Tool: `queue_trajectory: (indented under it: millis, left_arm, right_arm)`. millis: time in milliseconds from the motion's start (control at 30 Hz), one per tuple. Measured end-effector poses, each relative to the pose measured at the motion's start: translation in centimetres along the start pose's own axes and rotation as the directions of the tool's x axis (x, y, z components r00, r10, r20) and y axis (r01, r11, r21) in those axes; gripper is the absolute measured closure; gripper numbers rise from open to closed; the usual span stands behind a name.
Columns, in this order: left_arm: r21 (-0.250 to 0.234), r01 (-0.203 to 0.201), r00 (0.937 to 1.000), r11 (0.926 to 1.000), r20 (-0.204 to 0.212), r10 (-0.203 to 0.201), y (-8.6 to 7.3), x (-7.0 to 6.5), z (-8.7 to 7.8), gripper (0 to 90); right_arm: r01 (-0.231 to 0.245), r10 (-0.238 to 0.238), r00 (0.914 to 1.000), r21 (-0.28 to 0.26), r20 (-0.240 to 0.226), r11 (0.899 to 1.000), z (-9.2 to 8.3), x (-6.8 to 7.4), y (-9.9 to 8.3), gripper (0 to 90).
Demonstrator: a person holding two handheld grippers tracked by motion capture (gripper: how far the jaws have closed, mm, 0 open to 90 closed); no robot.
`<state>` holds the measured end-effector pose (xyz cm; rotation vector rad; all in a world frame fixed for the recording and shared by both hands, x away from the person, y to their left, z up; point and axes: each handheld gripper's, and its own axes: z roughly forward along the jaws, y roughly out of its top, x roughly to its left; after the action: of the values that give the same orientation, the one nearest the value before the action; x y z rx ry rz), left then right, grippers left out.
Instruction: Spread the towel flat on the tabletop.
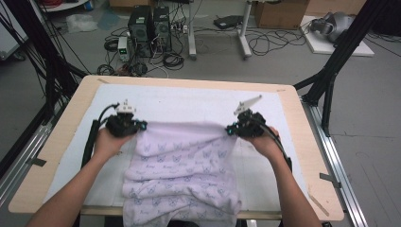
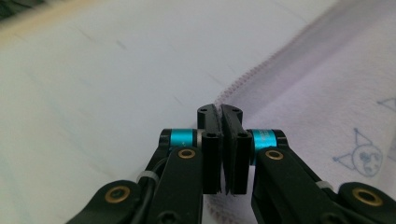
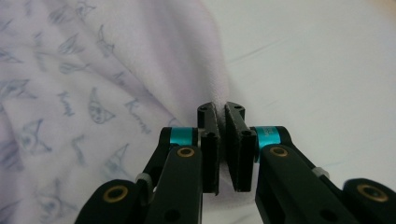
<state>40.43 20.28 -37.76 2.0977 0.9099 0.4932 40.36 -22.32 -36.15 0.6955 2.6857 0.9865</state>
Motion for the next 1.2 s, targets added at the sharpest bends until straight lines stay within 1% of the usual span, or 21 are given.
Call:
queue_trajectory:
  millis: [33,67,100,133,167,200,267,333,367,433,567,633,733,800,900,967,1033,1067,1100,1133,1200]
  left_arm:
    - [-0.04,0.02,0.9988,0.999,-0.044,-0.022,1.8,1.3,0.1,86.4]
    - [-0.057,0.047,0.9965,0.9973,-0.067,-0.05,2.8,2.1,0.3,85.6]
    - [-0.075,0.093,0.9906,0.9928,-0.093,-0.1,3.9,2.9,0.5,80.9]
    - [-0.087,0.129,0.9831,0.9878,-0.119,-0.139,4.7,3.6,0.8,71.8]
    - [-0.081,0.147,0.9794,0.9859,-0.128,-0.156,5.0,3.9,1.1,64.5]
    - [-0.08,0.154,0.9793,0.9848,-0.12,-0.163,5.0,4.0,1.2,64.1]
    - [-0.042,0.143,0.9846,0.9888,-0.095,-0.147,4.2,3.9,1.7,61.3]
    - [-0.016,0.109,0.9903,0.9939,-0.084,-0.11,3.1,3.4,1.8,59.1]
    - [-0.014,0.113,0.9909,0.9935,-0.072,-0.114,2.4,3.2,1.8,59.1]
    - [-0.014,0.127,0.9905,0.9918,-0.05,-0.128,0.9,2.7,1.7,58.6]
    - [0.001,0.083,0.9964,0.9966,-0.02,-0.083,-1.2,1.2,1.0,58.0]
    - [-0.008,0.055,0.9985,0.9985,-0.001,-0.055,-2.1,0.3,0.4,56.9]
    - [0.009,0.049,0.9977,0.9988,0.048,-0.049,-3.3,-0.5,0.1,56.5]
    - [0.017,0.041,0.9964,0.999,0.073,-0.043,-4.0,-1.0,0.1,55.7]
    - [0.022,0.012,0.9899,0.9997,0.141,-0.015,-5.1,-1.9,-0.1,55.4]
    - [0.051,0.004,0.9848,0.9987,0.173,-0.013,-5.6,-2.3,0.3,54.4]
    - [0.087,-0.012,0.9863,0.9961,0.165,-0.002,-6.1,-2.5,0.8,54.6]
    - [0.111,-0.021,0.9846,0.9936,0.175,0.001,-6.3,-2.6,1.1,56.2]
    - [0.115,-0.026,0.9842,0.993,0.177,0.005,-6.5,-2.7,1.3,60.1]
    - [0.096,-0.052,0.987,0.994,0.157,0.036,-6.7,-3.0,1.2,64.5]
    - [0.088,-0.06,0.9848,0.9943,0.168,0.045,-6.7,-3.0,1.2,82.4]
  right_arm:
    - [0.01,-0.01,0.9997,0.003,0.023,1.0,-0.4,-0.6,0.9,85.2]
    - [0.026,-0.025,0.9971,-0.013,0.071,1.0,-0.9,-1.8,2.4,84.5]
    - [0.023,-0.021,0.995,-0.027,0.097,0.999,-1.1,-2.5,3.1,81.4]
    - [0.009,-0.001,0.9865,-0.045,0.164,0.999,-1.5,-3.4,4.0,71.6]
    - [-0.023,0.038,0.9768,-0.072,0.211,0.997,-1.7,-4.2,4.6,64.9]
    - [-0.065,0.084,0.9764,-0.102,0.199,0.993,-1.8,-4.8,4.7,62.3]
    - [-0.096,0.116,0.975,-0.109,0.19,0.989,-1.4,-5.1,4.3,59.1]
    - [-0.105,0.118,0.9778,-0.079,0.174,0.991,-0.6,-4.8,3.2,56.9]
    - [-0.098,0.108,0.9795,-0.065,0.17,0.993,-0.2,-4.5,2.5,56.6]
    - [-0.114,0.118,0.9798,-0.033,0.161,0.993,0.5,-3.9,1.1,54.7]
    - [-0.126,0.131,0.9838,-0.045,0.122,0.991,0.8,-2.2,-1.3,54.3]
    - [-0.121,0.127,0.9879,-0.067,0.089,0.99,0.7,-1.0,-2.4,54.5]
    - [-0.116,0.122,0.9906,-0.086,0.062,0.989,1.1,0.2,-3.4,55.1]
    - [-0.126,0.128,0.9912,-0.057,0.031,0.99,1.8,0.7,-3.9,54.8]
    - [-0.098,0.097,0.9948,-0.055,-0.031,0.994,2.8,1.9,-4.3,55.0]
    - [-0.069,0.067,0.9969,-0.04,-0.041,0.997,3.4,2.7,-4.4,55.2]
    - [-0.064,0.063,0.9968,-0.025,-0.049,0.998,4.1,3.0,-4.5,55.6]
    - [-0.066,0.065,0.9968,-0.009,-0.047,0.998,4.5,2.9,-4.7,56.4]
    - [-0.075,0.075,0.9959,0.007,-0.05,0.997,4.9,2.9,-4.9,57.6]
    - [-0.077,0.077,0.9956,0.012,-0.052,0.997,5.2,2.9,-5.0,58.8]
    - [-0.079,0.079,0.9959,0.009,-0.044,0.997,5.2,2.9,-5.1,66.1]
